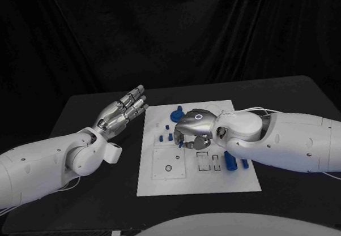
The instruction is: Assemble the parts on the task board
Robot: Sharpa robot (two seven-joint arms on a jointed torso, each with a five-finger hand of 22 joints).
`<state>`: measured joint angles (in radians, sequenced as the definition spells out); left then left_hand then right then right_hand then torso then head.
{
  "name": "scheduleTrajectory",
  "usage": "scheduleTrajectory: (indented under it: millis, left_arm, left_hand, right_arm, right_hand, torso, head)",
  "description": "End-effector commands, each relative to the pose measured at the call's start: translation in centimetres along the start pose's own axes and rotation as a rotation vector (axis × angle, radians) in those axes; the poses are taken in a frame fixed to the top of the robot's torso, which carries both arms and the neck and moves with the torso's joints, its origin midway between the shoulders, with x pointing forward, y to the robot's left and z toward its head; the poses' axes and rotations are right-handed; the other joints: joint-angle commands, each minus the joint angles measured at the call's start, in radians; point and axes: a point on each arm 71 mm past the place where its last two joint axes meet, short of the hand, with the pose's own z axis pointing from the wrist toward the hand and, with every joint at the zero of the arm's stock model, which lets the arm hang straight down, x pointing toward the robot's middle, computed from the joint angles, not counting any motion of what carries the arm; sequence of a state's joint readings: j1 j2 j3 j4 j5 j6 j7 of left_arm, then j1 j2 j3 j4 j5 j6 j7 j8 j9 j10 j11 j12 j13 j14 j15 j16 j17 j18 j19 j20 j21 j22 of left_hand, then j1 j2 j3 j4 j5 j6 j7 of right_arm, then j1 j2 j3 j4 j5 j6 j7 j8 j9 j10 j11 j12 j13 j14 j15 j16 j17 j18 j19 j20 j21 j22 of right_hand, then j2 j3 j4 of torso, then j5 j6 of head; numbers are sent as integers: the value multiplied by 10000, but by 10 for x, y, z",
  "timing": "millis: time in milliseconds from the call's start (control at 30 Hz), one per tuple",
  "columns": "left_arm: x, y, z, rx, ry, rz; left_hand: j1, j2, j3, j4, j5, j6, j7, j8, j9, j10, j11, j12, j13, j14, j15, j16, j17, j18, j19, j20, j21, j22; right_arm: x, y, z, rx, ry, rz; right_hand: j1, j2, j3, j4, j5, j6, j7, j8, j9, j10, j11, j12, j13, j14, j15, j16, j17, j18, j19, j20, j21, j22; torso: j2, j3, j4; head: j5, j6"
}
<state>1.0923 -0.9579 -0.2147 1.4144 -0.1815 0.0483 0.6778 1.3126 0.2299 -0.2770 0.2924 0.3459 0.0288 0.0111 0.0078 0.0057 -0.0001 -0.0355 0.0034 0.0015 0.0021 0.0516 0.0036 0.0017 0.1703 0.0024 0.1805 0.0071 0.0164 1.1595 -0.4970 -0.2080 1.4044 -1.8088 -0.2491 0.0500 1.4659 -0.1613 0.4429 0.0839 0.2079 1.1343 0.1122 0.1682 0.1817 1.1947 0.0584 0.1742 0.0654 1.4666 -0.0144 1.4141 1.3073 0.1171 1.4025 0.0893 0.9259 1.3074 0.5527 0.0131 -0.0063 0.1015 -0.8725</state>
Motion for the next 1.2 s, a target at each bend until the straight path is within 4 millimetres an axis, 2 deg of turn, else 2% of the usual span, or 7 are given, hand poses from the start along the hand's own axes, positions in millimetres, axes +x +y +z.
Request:
scheduleTrajectory:
  millis: [33, 467, 1200]
  left_arm:
    - [1, -6, 0, 875, 4, -107]
    - [3, -5, 0, 820, 97, -186]
    - [3, -5, 1, 802, 179, -252]
  left_hand:
    - [24, 79, 19, -23, 83, 12, 67, -9, 13, 1, 87, -34, -15, -21, 21, -36, -17, 82, 3, -79, -33, -2]
    - [96, 114, 58, -27, 186, 30, 105, -7, 16, 1, 132, -34, -15, -21, 56, -36, -17, 82, 6, -59, -30, 8]
    - [160, 133, 89, -36, 245, 78, 76, 3, 25, 1, 130, -34, -15, -21, 96, -36, -17, 79, 10, -18, -26, 22]
  right_arm:
    - [5, 3, 3, 160, 286, -193]
    - [16, 14, 12, -5, 547, -16]
    - [26, 16, 14, 53, 824, 95]
  right_hand:
    - [-45, 21, -47, -24, 0, -22, 28, 28, 18, 63, 1, -44, -9, 553, -54, -14, 789, -43, -15, -67, -57, 1146]
    - [-50, 10, -48, -34, 7, -59, 37, 0, 20, 50, 10, -79, -11, 546, -47, -36, 763, -35, -31, -65, -117, 1132]
    - [-21, 6, -36, -72, 29, -88, 45, -26, 25, 72, 10, -100, -3, 536, -44, -59, 740, -27, -49, -64, -171, 1119]
  torso:
    - [3, 0, -5]
    - [-3, 0, -2]
    - [-1, -1, -15]
  head:
    - [12, -1]
    - [84, -1]
    - [89, -1]
